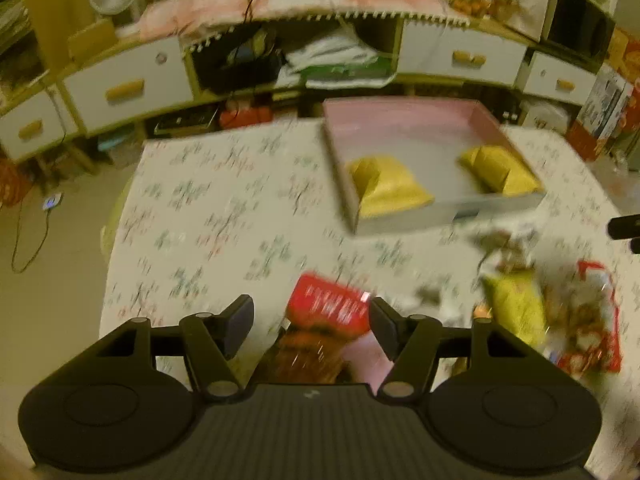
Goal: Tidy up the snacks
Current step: 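Grasp the red duck bag with the left gripper while the right grasps another red bag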
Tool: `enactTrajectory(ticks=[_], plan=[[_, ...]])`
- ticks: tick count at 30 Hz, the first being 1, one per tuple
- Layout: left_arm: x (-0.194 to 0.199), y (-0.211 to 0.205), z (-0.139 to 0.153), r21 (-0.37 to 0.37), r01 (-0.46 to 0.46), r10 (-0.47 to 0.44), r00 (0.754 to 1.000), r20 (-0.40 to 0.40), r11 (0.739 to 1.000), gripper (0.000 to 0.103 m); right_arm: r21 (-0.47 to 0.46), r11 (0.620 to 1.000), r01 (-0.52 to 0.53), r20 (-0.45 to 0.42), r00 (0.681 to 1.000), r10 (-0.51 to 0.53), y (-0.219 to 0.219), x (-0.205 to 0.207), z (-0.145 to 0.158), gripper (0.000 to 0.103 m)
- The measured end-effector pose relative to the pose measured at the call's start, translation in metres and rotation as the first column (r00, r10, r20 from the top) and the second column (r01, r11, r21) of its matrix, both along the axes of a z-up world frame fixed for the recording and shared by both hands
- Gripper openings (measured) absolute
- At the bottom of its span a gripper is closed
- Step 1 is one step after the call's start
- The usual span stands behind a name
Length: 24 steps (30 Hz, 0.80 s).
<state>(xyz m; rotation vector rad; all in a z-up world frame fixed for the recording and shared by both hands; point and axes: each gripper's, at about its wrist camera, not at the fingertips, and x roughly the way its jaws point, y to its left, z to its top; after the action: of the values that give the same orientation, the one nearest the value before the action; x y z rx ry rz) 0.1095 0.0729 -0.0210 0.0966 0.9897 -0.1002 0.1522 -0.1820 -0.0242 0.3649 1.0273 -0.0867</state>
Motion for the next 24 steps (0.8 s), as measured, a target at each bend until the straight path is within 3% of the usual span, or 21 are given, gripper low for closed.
enactTrajectory(ticks=[4,9,13,24], plan=[[-0.008,0.011,-0.02,0.022,-0.007,0.008,0.998,-0.059,1.0,0.071,-0.007,1.0,0.03,-0.02,0.999,-0.031,-0.003,-0.014,-0.01,0.074],[-0.019,0.009,-0.047,0.094,0.073,-0.059,0.988,-0.142,0.993,0.073,-0.001,0.999,0.044,-0.056,0.997,-0.044,-0.012,-0.02,-0.028,0.078],[-0.021,0.005,-0.057,0.109,0.127,-0.108,0.981,-0.16,0.986,0.088,0.0,0.999,0.044,-0.093,0.995,-0.044,-0.019,-0.025,-0.038,0.081],[-0.014,0.002,-0.076,0.104,0.151,-0.125,0.966,-0.226,0.983,0.096,-0.07,0.994,0.08,-0.182,0.979,-0.092,-0.036,-0.031,-0.063,0.085]])
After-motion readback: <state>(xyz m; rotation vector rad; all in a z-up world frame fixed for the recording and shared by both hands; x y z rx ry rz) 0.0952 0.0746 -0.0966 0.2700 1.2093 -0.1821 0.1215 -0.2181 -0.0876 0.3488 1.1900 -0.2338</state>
